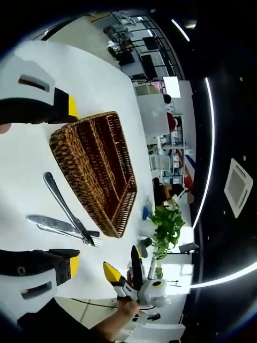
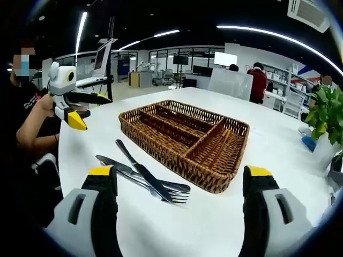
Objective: Arrange the knives, forks, and spoons in their matching storage slots by inserting each utensil handle-first until every utensil is classified and aligned in the correct compartment
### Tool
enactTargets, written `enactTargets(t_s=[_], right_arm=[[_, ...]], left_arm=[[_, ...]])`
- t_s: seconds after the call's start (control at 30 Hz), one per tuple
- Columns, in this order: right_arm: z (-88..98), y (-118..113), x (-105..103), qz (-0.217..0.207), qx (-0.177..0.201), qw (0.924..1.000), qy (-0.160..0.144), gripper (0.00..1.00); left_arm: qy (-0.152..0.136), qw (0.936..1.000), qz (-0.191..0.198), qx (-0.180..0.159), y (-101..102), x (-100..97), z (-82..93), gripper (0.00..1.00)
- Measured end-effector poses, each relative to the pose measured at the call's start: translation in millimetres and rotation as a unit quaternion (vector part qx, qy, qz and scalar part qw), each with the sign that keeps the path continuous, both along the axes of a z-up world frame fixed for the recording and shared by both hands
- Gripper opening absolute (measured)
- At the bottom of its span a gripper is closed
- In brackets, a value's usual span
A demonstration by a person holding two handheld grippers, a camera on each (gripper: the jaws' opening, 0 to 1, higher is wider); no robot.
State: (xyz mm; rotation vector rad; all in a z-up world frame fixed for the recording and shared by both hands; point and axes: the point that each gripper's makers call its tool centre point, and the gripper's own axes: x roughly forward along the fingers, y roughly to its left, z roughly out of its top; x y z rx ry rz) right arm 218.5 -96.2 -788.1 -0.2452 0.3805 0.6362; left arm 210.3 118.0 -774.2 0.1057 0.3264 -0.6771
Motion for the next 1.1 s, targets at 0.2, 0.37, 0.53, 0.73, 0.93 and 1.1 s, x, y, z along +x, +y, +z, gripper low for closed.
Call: enactTargets(t_s=[0.2, 0.37, 0.53, 0.73, 0.93, 1.1], right_arm=[[-1.7, -1, 1, 0.002, -0.011, 0.9999, 0.000, 1.00], [-3.0, -1, 1, 0.005, -0.018, 0.9998, 0.003, 1.00], [1.2, 2, 2, 0.007, -0.018, 0.9998, -0.001, 1.00], [-1.0, 7, -1, 0.024, -0.033, 0.9991, 0.007, 0.94], [-11.6, 12, -7, 0.052, -0.067, 0.9960, 0.027, 0.86], [-19.7, 18, -11, 0.076, -0.090, 0.9923, 0.040, 0.74]], left_arm=[[0.000, 0.9999, -0.010, 0.006, 0, -3.0, -1.5, 0.99], [0.000, 0.9999, -0.016, 0.004, -1, -7.2, -3.8, 0.99], [0.001, 0.9999, -0.015, 0.008, 2, -7.4, -5.2, 0.99], [0.005, 0.9984, -0.049, 0.027, -6, -12.8, -9.8, 0.99], [0.015, 0.9947, -0.093, 0.041, -22, -16.4, -14.9, 0.92], [0.024, 0.9898, -0.129, 0.056, -35, -17.1, -20.0, 0.88]])
